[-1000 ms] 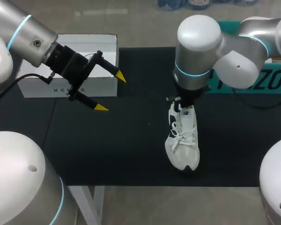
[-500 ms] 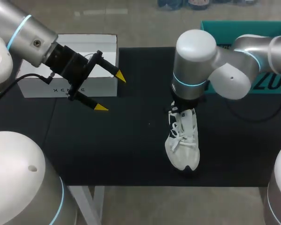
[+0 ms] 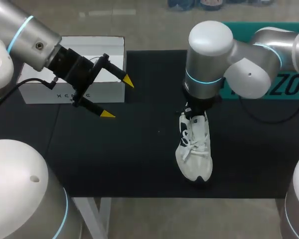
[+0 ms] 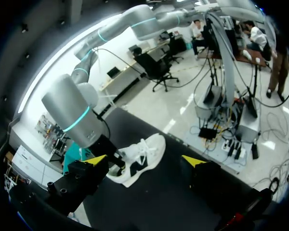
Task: Take the shoe out of the shoebox, open the shoe tongue, remove and reinsert the insole, then place the shoe into the shoebox
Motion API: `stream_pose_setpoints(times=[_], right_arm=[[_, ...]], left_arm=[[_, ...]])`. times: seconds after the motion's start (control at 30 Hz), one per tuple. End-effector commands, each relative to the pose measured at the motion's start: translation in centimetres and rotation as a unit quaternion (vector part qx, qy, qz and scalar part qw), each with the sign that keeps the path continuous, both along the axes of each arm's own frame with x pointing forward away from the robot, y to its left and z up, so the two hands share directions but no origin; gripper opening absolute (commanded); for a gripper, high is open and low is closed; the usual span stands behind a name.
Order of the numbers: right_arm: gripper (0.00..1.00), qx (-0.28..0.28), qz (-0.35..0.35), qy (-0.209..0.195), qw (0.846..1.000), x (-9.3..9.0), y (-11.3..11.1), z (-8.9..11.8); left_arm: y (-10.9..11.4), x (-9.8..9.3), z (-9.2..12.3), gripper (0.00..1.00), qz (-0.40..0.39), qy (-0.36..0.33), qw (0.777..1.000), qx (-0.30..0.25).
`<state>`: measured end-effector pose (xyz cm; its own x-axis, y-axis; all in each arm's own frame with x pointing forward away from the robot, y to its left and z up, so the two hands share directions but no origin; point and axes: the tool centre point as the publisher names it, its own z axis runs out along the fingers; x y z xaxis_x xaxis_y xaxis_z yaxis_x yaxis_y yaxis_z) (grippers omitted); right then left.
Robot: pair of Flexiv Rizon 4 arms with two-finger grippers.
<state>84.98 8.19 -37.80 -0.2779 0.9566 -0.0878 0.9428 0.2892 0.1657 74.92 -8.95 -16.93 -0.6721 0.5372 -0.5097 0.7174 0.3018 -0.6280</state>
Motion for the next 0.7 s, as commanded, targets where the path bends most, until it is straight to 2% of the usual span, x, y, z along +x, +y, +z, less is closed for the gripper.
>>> stream_pose_setpoints(times=[0.03, 0.2, 0.33, 0.43, 0.7], right_arm=[[0.00, -0.004, 0.003, 0.027, 1.000, 0.2, 0.1, -0.6], [0.00, -0.011, 0.000, 0.067, 0.998, -0.1, 0.3, -0.2], [0.00, -0.020, -0.001, 0.112, 0.993, 0.5, 0.2, 0.3], [0.00, -0.032, 0.001, 0.128, 0.991, 0.8, 0.4, 1.1], [0.00, 0.000, -0.045, 0.138, 0.989, 0.1, 0.3, 1.8]], left_arm=[[0.0, 0.0, 0.0, 1.00, 0.000, 0.000, 1.000, 0.002], [0.0, 0.0, 0.0, 1.00, 0.000, 0.000, 1.000, 0.002], [0.0, 0.0, 0.0, 1.00, 0.000, 0.000, 1.000, 0.002], [0.0, 0.0, 0.0, 1.00, 0.000, 0.000, 1.000, 0.002], [0.0, 0.0, 0.0, 1.00, 0.000, 0.000, 1.000, 0.002]])
